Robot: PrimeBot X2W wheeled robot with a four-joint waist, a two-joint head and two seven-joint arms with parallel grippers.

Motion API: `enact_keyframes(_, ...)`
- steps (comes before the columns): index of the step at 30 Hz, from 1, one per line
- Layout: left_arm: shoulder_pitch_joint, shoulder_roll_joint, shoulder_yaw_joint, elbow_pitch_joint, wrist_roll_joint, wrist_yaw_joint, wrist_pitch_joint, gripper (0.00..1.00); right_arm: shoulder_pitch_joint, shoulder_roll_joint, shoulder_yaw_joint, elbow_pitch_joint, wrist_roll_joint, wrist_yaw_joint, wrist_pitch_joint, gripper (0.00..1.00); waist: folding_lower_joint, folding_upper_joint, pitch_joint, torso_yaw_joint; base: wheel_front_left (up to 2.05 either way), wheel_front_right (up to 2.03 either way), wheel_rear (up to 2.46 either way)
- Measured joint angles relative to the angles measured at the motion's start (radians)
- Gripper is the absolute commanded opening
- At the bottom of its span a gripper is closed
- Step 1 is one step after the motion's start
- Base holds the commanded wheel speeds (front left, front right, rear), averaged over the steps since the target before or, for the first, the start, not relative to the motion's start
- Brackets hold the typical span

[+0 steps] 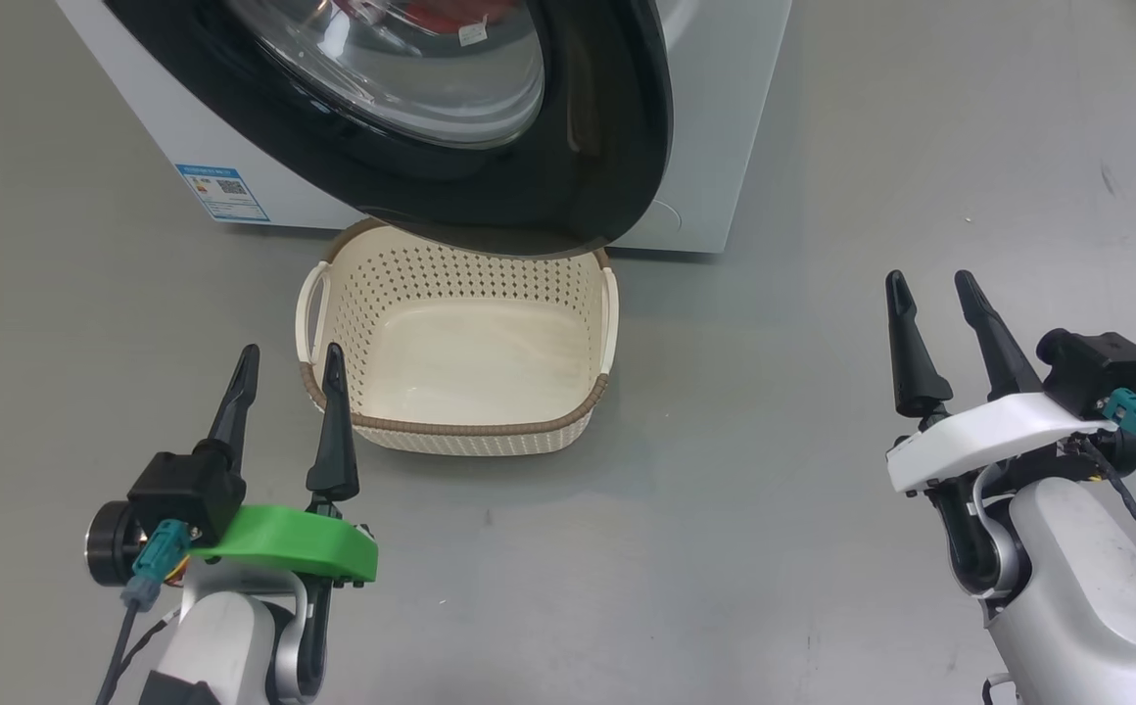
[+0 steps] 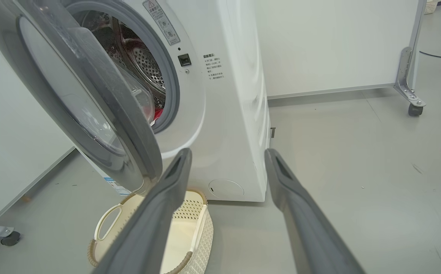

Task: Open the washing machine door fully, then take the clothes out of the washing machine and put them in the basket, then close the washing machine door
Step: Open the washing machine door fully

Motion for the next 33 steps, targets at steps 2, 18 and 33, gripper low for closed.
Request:
enact_keyframes(2, 0.0, 0.0, 0.002, 0.0, 0.0, 0.0, 0.0, 1.0, 0.0, 0.002, -0.007, -0.006, -0.002, 0.0, 0.0, 1.0, 0.0, 0.0, 0.0, -0.002, 0.0, 0.0, 0.0)
enact_keyframes(18, 0.004, 0.0, -0.003, 0.003, 0.0, -0.001, 0.0, 1.0, 0.029, 0.021, -0.055, -0.074, -0.046, 0.0, 0.0, 1.0, 0.0, 0.0, -0.004, -0.008, 0.0, 0.0, 0.0)
enact_keyframes(33, 0.019, 0.0, -0.01, 0.006, 0.0, -0.009, 0.0, 1.0, 0.058, 0.03, -0.082, -0.097, -0.071, 0.0, 0.0, 1.0, 0.0, 0.0, -0.003, -0.006, 0.0, 0.0, 0.0)
